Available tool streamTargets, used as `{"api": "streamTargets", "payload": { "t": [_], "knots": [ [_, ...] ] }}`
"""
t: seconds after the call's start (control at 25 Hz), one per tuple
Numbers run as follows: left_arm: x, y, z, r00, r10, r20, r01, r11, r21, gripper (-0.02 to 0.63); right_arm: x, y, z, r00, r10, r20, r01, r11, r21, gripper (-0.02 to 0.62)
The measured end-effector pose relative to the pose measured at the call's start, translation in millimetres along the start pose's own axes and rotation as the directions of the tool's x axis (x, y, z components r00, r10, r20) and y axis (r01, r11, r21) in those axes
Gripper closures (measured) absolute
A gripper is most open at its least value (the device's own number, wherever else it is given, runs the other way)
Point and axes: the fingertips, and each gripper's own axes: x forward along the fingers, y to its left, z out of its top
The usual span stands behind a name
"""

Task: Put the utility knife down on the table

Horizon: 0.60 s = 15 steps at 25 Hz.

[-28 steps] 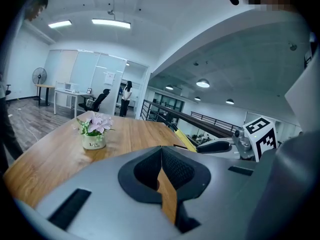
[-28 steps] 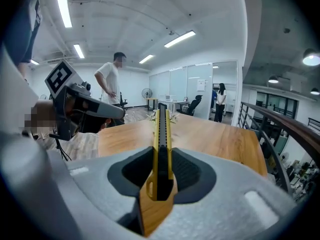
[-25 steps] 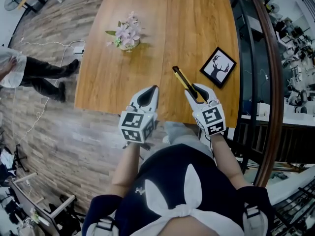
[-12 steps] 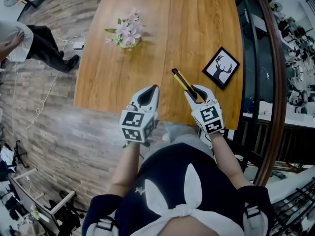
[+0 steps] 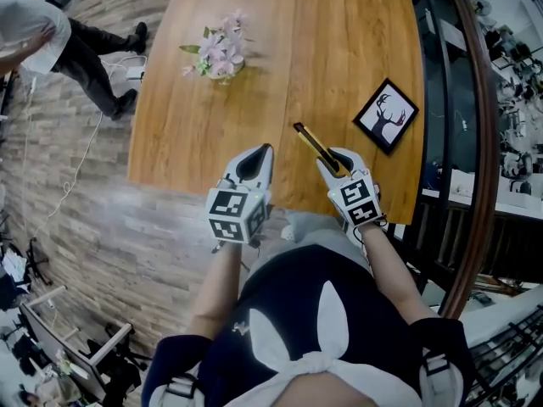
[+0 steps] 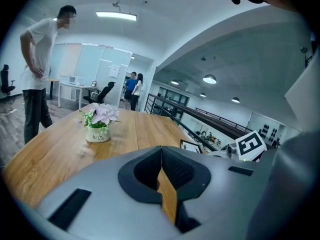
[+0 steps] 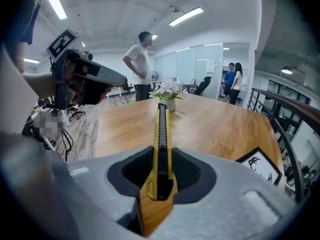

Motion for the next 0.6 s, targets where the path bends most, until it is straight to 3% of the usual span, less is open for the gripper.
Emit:
{"api": "streamTargets", "payload": {
  "t": [0.6],
  "knots": [
    [12.3, 11.7, -11.3, 0.999, 0.014, -0.031, -0.015, 1.0, -0.022, 0.586, 34.4, 1.7, -36.8, 0.992, 0.044, -0.119, -0.049, 0.998, -0.038, 0.479]
  ]
}}
